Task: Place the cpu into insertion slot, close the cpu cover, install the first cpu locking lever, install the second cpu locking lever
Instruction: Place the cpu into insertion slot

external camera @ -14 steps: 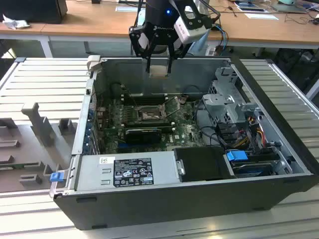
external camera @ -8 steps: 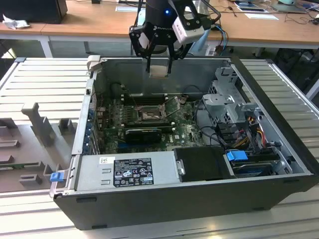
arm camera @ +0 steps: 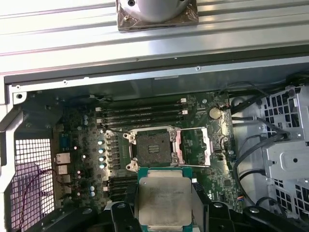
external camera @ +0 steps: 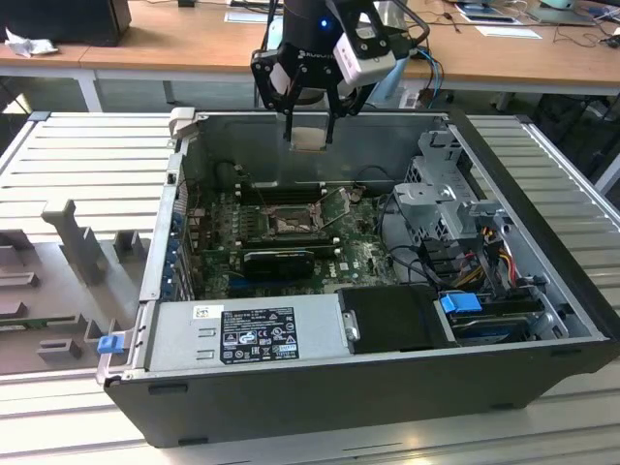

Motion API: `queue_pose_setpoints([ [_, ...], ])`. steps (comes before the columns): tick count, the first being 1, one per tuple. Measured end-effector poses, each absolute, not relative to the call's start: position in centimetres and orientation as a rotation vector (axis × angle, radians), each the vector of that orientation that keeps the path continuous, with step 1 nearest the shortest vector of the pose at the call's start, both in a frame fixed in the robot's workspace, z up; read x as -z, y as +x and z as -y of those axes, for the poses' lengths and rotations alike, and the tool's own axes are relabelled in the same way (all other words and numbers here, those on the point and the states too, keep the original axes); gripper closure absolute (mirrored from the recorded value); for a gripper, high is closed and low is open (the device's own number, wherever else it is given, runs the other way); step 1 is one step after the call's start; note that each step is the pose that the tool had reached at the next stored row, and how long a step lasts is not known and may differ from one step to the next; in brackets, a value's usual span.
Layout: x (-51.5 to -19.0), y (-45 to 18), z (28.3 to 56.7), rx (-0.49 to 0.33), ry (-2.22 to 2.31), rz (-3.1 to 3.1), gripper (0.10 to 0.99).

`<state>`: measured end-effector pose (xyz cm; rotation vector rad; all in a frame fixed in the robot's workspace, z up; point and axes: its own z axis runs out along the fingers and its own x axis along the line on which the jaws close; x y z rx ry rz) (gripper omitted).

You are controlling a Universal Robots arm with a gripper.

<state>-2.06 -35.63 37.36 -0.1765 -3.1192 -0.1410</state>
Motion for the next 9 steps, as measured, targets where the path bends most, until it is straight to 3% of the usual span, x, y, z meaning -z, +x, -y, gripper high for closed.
queue_pose_setpoints([
  [9,-37.21,-2.06,35.64,0.142,-0.261,3.116,0.557],
])
